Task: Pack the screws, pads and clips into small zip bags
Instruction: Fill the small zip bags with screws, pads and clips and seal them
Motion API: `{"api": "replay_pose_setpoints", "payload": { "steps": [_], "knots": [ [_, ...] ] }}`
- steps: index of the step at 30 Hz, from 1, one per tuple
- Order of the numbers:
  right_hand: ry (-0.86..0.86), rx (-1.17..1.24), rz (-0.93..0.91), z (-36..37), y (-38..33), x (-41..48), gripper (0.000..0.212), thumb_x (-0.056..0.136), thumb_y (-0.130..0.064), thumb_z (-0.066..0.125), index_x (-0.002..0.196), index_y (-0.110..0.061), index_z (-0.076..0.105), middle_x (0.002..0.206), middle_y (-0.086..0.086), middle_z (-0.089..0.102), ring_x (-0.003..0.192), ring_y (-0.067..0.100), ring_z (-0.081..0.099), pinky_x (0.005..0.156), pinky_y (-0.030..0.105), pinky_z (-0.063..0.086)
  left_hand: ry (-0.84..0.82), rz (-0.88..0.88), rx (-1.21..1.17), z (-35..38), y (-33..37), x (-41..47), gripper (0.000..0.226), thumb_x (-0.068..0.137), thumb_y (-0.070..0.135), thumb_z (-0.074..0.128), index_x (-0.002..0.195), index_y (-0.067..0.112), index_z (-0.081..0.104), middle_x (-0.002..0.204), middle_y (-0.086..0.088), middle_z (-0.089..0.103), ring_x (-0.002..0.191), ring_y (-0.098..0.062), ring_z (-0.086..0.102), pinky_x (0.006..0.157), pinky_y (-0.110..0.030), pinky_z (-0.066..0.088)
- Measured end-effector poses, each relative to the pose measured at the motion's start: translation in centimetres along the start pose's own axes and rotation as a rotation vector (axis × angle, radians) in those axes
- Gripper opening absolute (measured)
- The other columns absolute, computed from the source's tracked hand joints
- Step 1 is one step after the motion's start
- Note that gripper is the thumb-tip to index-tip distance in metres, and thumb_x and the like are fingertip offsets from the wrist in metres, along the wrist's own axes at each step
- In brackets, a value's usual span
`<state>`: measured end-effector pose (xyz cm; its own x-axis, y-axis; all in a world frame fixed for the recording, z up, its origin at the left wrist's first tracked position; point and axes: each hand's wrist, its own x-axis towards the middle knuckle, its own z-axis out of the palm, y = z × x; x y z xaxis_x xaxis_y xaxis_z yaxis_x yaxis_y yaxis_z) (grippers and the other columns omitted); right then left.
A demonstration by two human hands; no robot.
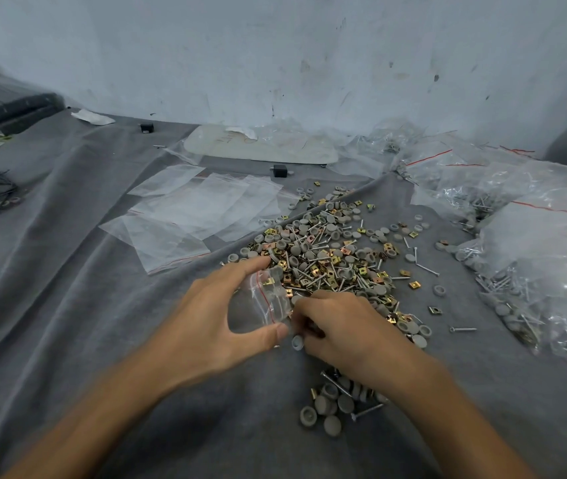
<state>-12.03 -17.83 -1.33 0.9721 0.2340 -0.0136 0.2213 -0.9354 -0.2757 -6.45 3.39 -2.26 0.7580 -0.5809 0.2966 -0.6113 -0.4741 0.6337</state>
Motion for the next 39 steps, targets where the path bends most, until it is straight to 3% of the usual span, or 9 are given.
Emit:
{"api": "replay_pose_setpoints", "payload": {
  "steps": [5,9,12,19,24,29,31,34,39],
  "knots": [
    [0.046,0.086,-0.011,-0.1,0.0,-0.1,0.023,0.089,-0.027,0.064,0.112,-0.031,0.065,0.099,-0.016,0.048,0.094,0.008,0.050,0.073,0.022,0.036,0.004,-0.007,-0.017,-0.1,-0.1,0.1,0.096,0.067,0.090,0.058,0.149,0.044,0.037,0.151,0.029,0.042,0.139,0.009,0.036,0.117,-0.037,0.037],
    [-0.062,0.047,-0.063,0.1,-0.1,-0.1,0.024,0.093,-0.025,0.059,0.114,-0.024,0.070,0.093,-0.014,0.041,0.089,0.008,0.045,0.070,0.023,0.037,0.002,-0.007,-0.015,-0.2,0.1,0.0,0.097,0.067,0.090,0.057,0.150,0.043,0.037,0.151,0.027,0.042,0.139,0.007,0.037,0.116,-0.039,0.038],
    [-0.111,0.067,-0.060,-0.2,0.1,-0.2,0.020,0.096,-0.031,0.064,0.113,-0.027,0.072,0.094,-0.017,0.040,0.087,0.002,0.039,0.067,0.009,0.031,0.003,-0.004,-0.007,-0.2,0.2,0.0,0.094,0.068,0.084,0.060,0.150,0.043,0.037,0.152,0.027,0.042,0.139,0.009,0.036,0.117,-0.036,0.036],
    [-0.115,0.096,-0.050,-0.5,0.0,-0.2,0.011,0.093,-0.025,0.068,0.103,-0.027,0.072,0.109,-0.010,0.060,0.102,0.007,0.055,0.092,0.029,0.045,-0.002,-0.006,0.004,-0.2,0.3,0.0,0.091,0.069,0.082,0.060,0.149,0.047,0.036,0.151,0.030,0.040,0.138,0.012,0.034,0.116,-0.031,0.034],
    [-0.026,0.086,0.002,-0.9,0.8,-0.4,0.016,0.087,-0.025,0.067,0.103,-0.025,0.071,0.101,-0.009,0.066,0.094,0.008,0.059,0.085,0.030,0.050,-0.017,-0.026,0.008,0.0,0.0,-0.1,0.090,0.067,0.083,0.062,0.147,0.052,0.034,0.151,0.032,0.039,0.140,0.004,0.036,0.117,-0.038,0.035],
    [0.201,0.504,0.128,-2.2,1.6,-1.0,0.017,0.082,-0.013,0.071,0.088,-0.028,0.076,0.070,-0.005,0.072,0.064,0.009,0.069,0.060,0.025,0.056,-0.041,-0.014,0.049,0.3,-0.3,0.0,0.093,0.069,0.085,0.060,0.149,0.053,0.028,0.151,0.033,0.038,0.141,0.003,0.035,0.116,-0.036,0.035],
    [0.240,0.727,0.099,-2.5,1.1,-1.1,0.016,0.085,-0.012,0.073,0.088,-0.028,0.075,0.073,0.001,0.074,0.064,0.020,0.071,0.059,0.029,0.058,-0.037,-0.004,0.067,0.4,-0.3,0.0,0.095,0.068,0.086,0.059,0.151,0.051,0.028,0.151,0.033,0.038,0.141,0.004,0.034,0.115,-0.031,0.032],
    [0.213,0.970,0.001,-2.1,-0.3,-0.7,0.019,0.087,-0.005,0.076,0.090,-0.023,0.075,0.083,-0.001,0.076,0.067,0.010,0.070,0.062,0.021,0.055,-0.024,-0.006,0.070,0.6,0.0,0.0,0.095,0.067,0.083,0.060,0.151,0.048,0.032,0.149,0.034,0.038,0.140,0.005,0.034,0.114,-0.028,0.031],
    [0.206,0.951,0.015,-1.1,-1.1,-0.2,0.019,0.087,-0.006,0.078,0.095,-0.023,0.074,0.092,-0.003,0.077,0.069,0.006,0.070,0.062,0.023,0.055,-0.036,0.003,0.051,0.5,0.4,0.0,0.092,0.069,0.079,0.062,0.150,0.044,0.037,0.147,0.032,0.043,0.139,0.005,0.037,0.116,-0.036,0.035]
  ]
}}
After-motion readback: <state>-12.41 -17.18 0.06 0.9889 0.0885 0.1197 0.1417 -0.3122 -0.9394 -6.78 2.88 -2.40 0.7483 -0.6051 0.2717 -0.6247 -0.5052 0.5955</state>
